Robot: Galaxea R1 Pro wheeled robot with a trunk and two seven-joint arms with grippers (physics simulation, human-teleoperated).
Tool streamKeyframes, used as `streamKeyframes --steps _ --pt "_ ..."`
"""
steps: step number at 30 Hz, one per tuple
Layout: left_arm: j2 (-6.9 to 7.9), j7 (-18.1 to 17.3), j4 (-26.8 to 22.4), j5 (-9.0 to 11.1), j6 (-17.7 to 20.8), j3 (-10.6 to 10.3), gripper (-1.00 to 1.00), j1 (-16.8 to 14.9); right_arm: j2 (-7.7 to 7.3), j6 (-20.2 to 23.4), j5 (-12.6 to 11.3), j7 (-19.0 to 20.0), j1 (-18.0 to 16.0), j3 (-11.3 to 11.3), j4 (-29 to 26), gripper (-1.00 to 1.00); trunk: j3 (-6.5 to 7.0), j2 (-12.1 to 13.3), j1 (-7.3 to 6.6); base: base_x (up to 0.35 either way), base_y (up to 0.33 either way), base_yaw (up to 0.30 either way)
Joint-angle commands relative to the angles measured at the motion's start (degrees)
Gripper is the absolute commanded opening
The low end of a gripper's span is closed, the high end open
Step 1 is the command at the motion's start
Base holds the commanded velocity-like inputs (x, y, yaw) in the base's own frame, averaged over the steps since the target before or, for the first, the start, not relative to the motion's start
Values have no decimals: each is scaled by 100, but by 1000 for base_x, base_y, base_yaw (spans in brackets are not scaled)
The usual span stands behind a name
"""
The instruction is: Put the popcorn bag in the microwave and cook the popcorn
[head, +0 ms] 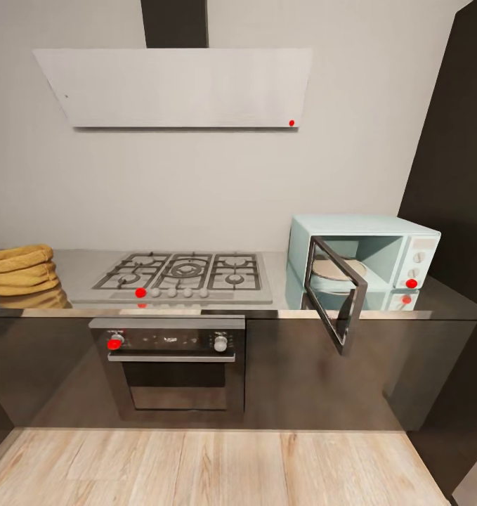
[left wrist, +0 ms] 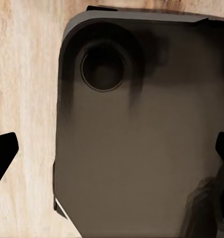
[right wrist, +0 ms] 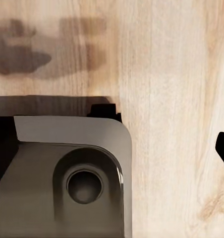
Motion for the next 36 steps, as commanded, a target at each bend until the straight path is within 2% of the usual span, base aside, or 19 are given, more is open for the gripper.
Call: streamKeyframes --steps 1,3,9,36 --pt "51 10 -2 48 -11 -9 100 2 -2 -21 27 8 -5 -44 18 100 -5 -3 0 0 0 0" --pt "98 10 -1 44 -12 -9 100 1 5 -16 52 24 -5 -41 18 100 -5 -3 0 0 0 0" --pt "104 10 -1 53 -12 -5 100 -1 21 69 21 -61 7 -49 18 100 -5 -3 0 0 0 51" --pt "114 10 -1 48 -12 -7 100 1 20 63 18 -72 13 -50 19 100 -5 -3 0 0 0 278"
